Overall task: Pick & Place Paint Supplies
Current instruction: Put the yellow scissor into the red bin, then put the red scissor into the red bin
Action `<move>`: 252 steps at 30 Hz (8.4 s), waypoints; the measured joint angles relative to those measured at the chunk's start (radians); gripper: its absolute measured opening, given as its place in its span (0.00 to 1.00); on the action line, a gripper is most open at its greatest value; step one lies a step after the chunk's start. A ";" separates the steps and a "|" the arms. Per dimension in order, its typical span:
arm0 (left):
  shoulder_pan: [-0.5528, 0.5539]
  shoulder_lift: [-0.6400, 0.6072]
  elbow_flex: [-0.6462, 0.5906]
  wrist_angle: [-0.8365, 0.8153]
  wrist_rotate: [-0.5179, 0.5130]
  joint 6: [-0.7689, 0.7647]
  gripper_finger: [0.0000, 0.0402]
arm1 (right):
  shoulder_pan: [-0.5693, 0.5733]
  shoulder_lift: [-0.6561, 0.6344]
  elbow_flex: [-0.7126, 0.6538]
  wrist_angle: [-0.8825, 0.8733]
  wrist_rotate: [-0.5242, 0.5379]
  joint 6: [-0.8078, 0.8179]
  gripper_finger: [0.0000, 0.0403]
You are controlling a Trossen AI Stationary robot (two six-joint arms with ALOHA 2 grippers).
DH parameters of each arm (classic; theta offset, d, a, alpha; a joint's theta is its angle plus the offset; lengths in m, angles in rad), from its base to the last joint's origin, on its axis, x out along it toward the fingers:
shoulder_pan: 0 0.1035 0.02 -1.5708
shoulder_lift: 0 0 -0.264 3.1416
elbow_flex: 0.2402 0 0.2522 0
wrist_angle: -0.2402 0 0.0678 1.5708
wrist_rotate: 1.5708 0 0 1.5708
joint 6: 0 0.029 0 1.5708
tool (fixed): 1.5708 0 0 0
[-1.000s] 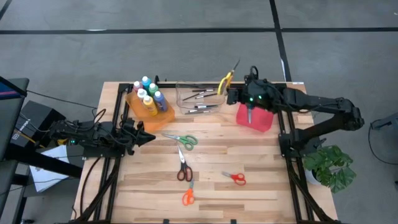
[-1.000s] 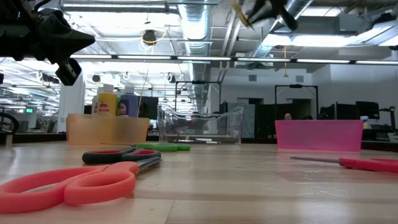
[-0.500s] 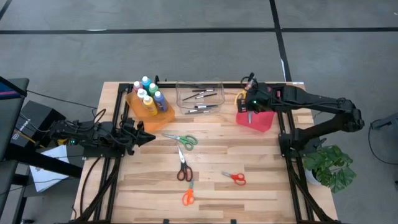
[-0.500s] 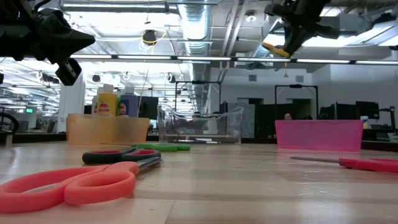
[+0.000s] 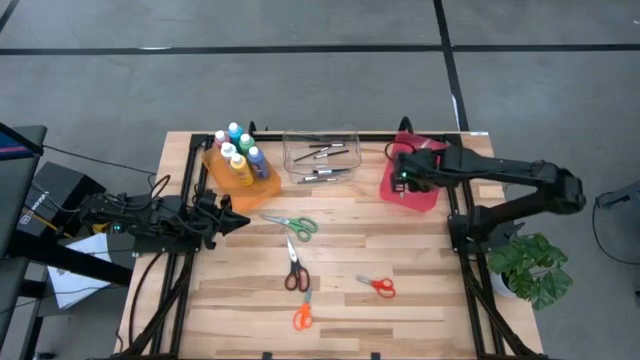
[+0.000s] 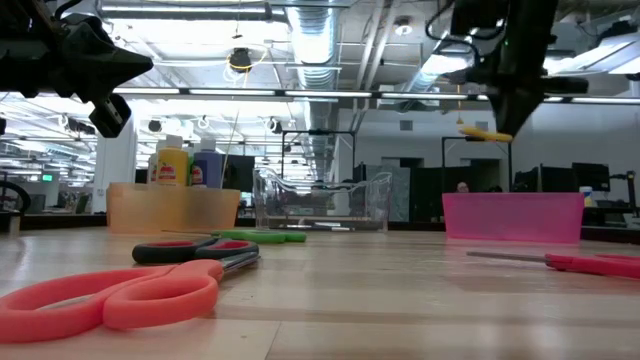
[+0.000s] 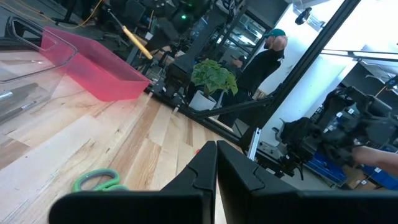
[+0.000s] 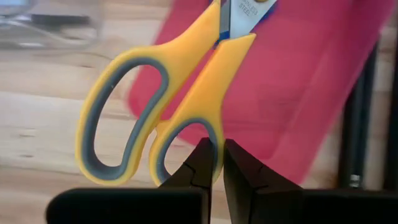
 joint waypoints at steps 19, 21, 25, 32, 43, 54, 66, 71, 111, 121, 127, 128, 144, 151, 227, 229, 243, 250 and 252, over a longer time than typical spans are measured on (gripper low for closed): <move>0.000 0.000 0.000 0.000 0.000 0.000 0.01 | -0.383 0.000 -0.233 0.164 -0.148 -0.291 0.03; 0.000 0.000 0.000 0.000 0.000 0.000 0.01 | -0.399 0.000 -0.263 0.201 -0.148 -0.295 0.03; 0.000 0.000 0.000 0.000 0.000 0.000 0.01 | -0.412 0.000 -0.308 0.240 -0.155 -0.301 0.03; 0.000 0.000 0.000 0.000 0.000 0.000 0.01 | -0.413 0.001 -0.376 0.288 -0.155 -0.314 0.03; 0.000 0.000 0.000 0.000 0.000 0.000 0.01 | -0.413 0.001 -0.430 0.330 -0.147 -0.316 0.03; 0.000 0.000 0.000 0.000 0.000 0.000 0.01 | -0.402 0.076 -0.430 0.341 -0.146 -0.316 0.05; 0.000 0.000 0.000 0.000 0.000 0.000 0.01 | -0.370 0.192 -0.426 0.380 -0.173 -0.333 0.09; 0.000 0.000 0.000 0.000 0.000 0.000 0.01 | -0.371 0.193 -0.418 0.383 -0.178 -0.333 0.14; 0.000 0.000 0.001 -0.005 0.000 0.000 0.01 | 0.034 -0.072 0.187 0.144 -0.224 -0.291 0.54; 0.000 0.000 0.001 -0.006 0.000 0.000 0.01 | 0.506 0.125 0.186 0.256 -0.225 -0.033 0.54; 0.000 0.000 0.001 -0.003 0.000 0.000 0.01 | 0.682 0.333 0.186 0.380 -0.230 0.061 0.54; 0.000 0.000 0.001 -0.004 0.000 0.000 0.01 | 0.701 0.367 0.186 0.383 -0.242 0.063 0.54; 0.000 0.000 0.000 0.002 0.000 0.000 0.01 | 0.778 0.444 0.101 0.205 -0.313 0.027 0.54; 0.000 0.000 0.000 0.002 -0.001 0.000 0.01 | 0.769 0.473 -0.034 0.358 -0.360 -0.021 0.54; 0.000 0.000 0.000 0.006 0.000 0.000 0.01 | 0.740 0.523 0.002 0.421 -0.331 -0.104 0.01; 0.000 0.000 0.000 0.006 0.000 0.000 0.01 | 0.739 0.492 0.011 0.409 -0.305 -0.099 0.01; 0.000 0.000 0.000 0.019 -0.001 0.000 0.01 | 0.729 0.155 0.032 0.679 -0.121 -0.199 0.00; 0.000 0.000 0.000 0.024 -0.001 0.000 0.01 | 0.680 0.059 0.033 0.805 -0.097 -0.297 0.00; 0.000 0.000 0.000 0.024 -0.001 0.000 0.01 | 0.662 0.041 0.033 0.843 -0.108 -0.328 0.00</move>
